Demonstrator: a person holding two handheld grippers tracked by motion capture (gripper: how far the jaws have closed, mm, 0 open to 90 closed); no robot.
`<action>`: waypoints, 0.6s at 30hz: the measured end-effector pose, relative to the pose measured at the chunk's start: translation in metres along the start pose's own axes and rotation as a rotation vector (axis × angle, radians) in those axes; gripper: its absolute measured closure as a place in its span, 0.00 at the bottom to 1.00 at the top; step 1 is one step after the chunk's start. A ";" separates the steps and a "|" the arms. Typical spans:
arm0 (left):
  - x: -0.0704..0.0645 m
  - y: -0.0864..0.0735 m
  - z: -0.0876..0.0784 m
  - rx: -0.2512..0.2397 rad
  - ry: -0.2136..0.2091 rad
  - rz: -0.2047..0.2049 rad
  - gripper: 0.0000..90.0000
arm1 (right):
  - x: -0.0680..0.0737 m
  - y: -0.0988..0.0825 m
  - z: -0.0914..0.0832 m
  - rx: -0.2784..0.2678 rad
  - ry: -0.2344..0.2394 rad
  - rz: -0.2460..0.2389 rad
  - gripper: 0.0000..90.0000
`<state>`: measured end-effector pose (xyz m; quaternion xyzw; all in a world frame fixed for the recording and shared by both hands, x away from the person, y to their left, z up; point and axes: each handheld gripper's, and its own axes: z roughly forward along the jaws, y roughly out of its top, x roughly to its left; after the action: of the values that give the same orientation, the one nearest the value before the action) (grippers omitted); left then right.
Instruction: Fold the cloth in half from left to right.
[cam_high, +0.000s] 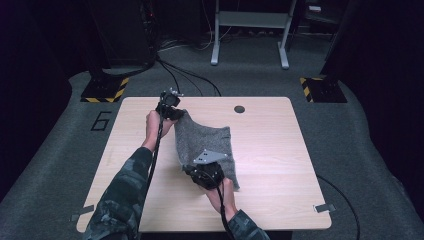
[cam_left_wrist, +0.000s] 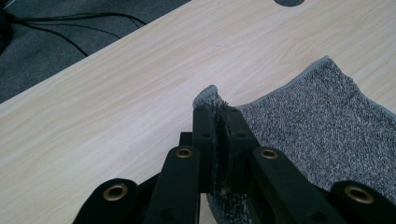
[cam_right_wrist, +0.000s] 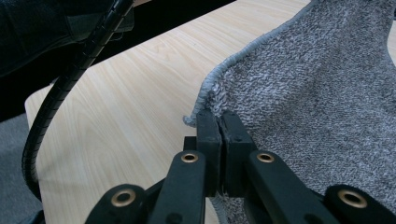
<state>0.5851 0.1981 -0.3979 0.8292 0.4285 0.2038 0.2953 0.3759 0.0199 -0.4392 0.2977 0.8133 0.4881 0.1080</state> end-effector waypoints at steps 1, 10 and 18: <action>-0.001 0.001 0.001 0.003 -0.002 -0.002 0.95 | -0.001 -0.001 0.000 -0.001 0.000 0.005 0.98; -0.017 0.011 0.009 0.036 0.018 0.029 0.93 | -0.005 -0.007 -0.012 -0.023 -0.027 0.022 0.98; -0.036 0.025 0.019 0.043 0.009 0.056 0.92 | -0.017 -0.022 -0.028 -0.045 -0.077 0.065 0.98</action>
<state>0.5910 0.1504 -0.3984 0.8461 0.4109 0.2062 0.2697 0.3681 -0.0187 -0.4458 0.3400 0.7873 0.4977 0.1299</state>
